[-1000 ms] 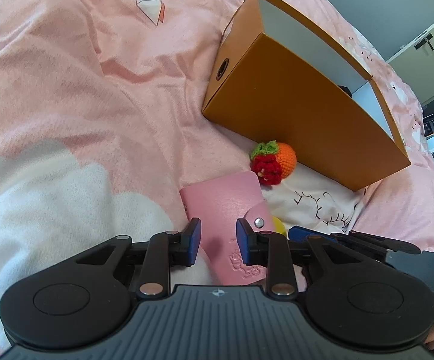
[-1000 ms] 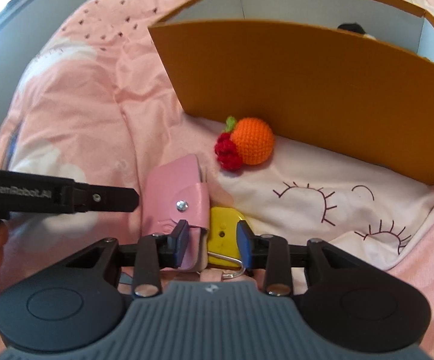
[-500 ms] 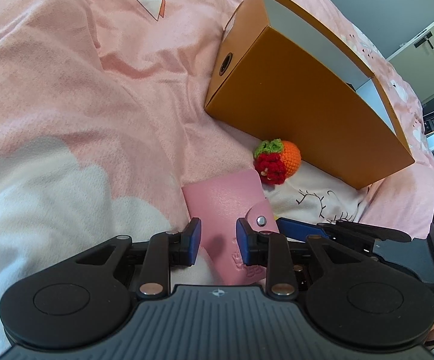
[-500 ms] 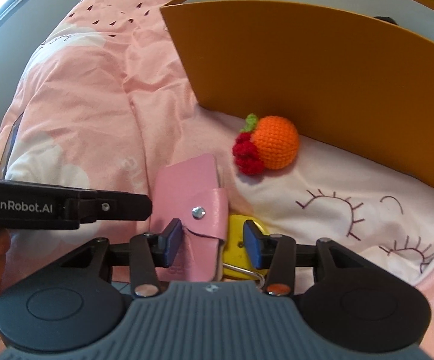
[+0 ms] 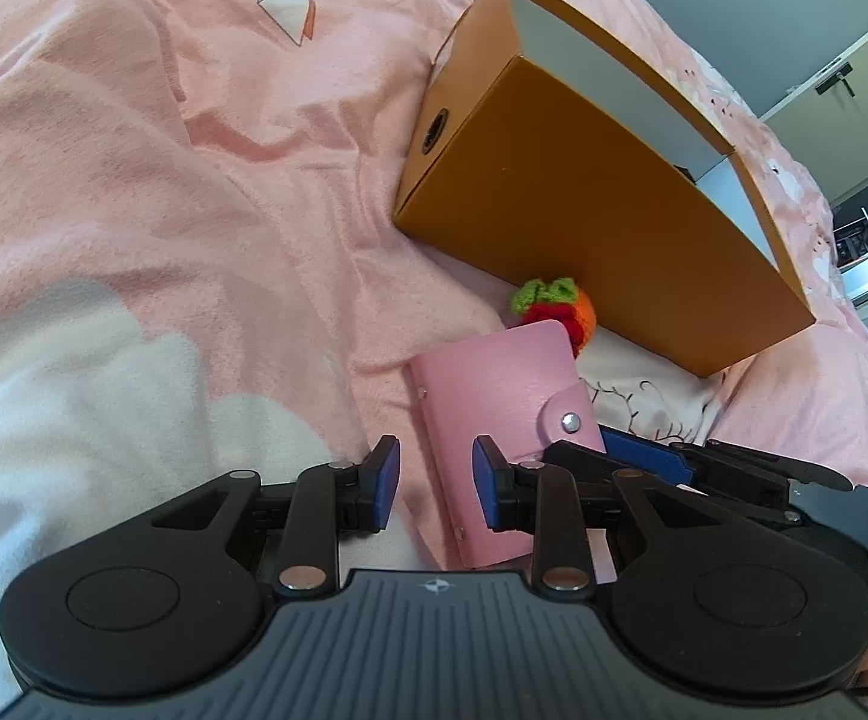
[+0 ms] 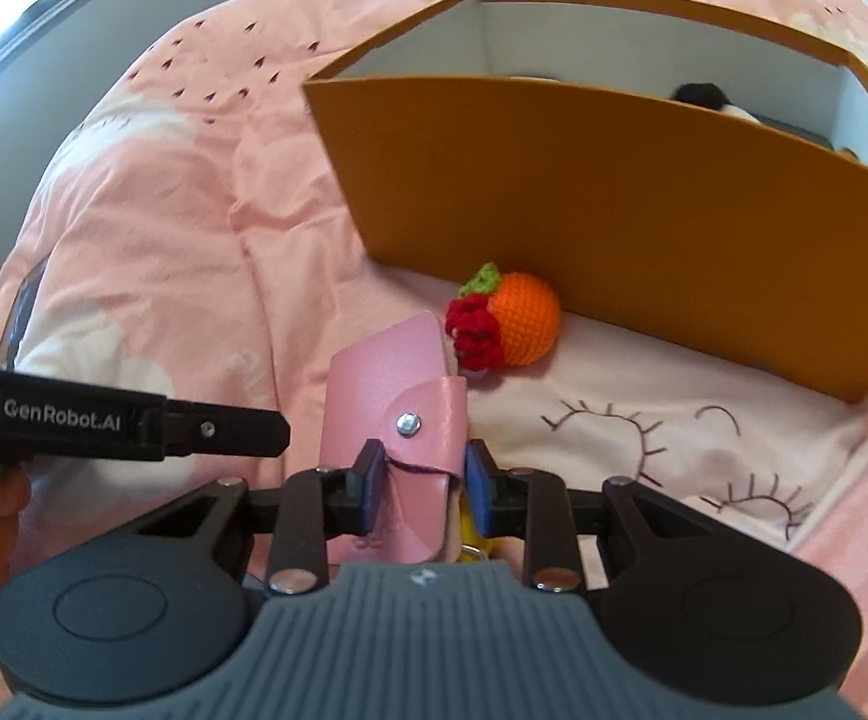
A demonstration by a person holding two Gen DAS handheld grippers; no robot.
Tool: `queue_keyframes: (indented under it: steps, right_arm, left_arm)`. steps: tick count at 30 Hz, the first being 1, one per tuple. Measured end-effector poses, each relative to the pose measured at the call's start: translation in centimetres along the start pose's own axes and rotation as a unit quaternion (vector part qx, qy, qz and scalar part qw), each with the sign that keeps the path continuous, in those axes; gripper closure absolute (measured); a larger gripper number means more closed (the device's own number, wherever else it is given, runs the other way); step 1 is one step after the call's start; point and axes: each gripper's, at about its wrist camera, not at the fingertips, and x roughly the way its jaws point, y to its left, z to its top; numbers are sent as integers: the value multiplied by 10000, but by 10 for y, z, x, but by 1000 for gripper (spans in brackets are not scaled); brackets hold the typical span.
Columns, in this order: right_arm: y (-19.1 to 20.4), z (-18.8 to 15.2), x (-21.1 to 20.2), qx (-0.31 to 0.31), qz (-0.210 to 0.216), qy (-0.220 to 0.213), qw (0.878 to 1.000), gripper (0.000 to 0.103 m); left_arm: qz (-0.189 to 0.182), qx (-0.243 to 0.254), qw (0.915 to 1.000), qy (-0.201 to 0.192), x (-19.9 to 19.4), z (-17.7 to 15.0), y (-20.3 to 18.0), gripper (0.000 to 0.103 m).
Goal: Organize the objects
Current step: 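Grasp the pink card wallet with the right gripper while the left approaches the tape measure, then lift the pink wallet with the right gripper while the left moves to the pink pouch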
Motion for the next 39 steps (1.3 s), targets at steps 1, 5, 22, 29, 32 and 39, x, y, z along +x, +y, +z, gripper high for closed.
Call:
queue_keyframes:
  steps: [1,5,22,29,32,39]
  right_arm:
    - [-2,0,-1,55,11,-6,10000,73]
    - [-3,1,-10,67,38,-105,9999,73]
    - [-28,-4,-64,204,-362,-379,9984,83]
    - [-69,-16,-77,825,-646,-366,9938,84]
    - [-80,-23,-63,966,-678,34,9930,83]
    - [-103,-33,-46,1464,-642,384,9864,77]
  left_arm:
    - [-12,19,10000,-19,0,0,-1,69]
    - [-62,94,9999,-128,-4,0,-4,69]
    - [-423,229,9986,-239,-12,2,-15,69]
    - [-846,575,9947,-99,-9,0,-29,69]
    - [-868,753,9932,202,2,-1,-37,67]
    - [-604,624,9944,602,36,0,-41,59]
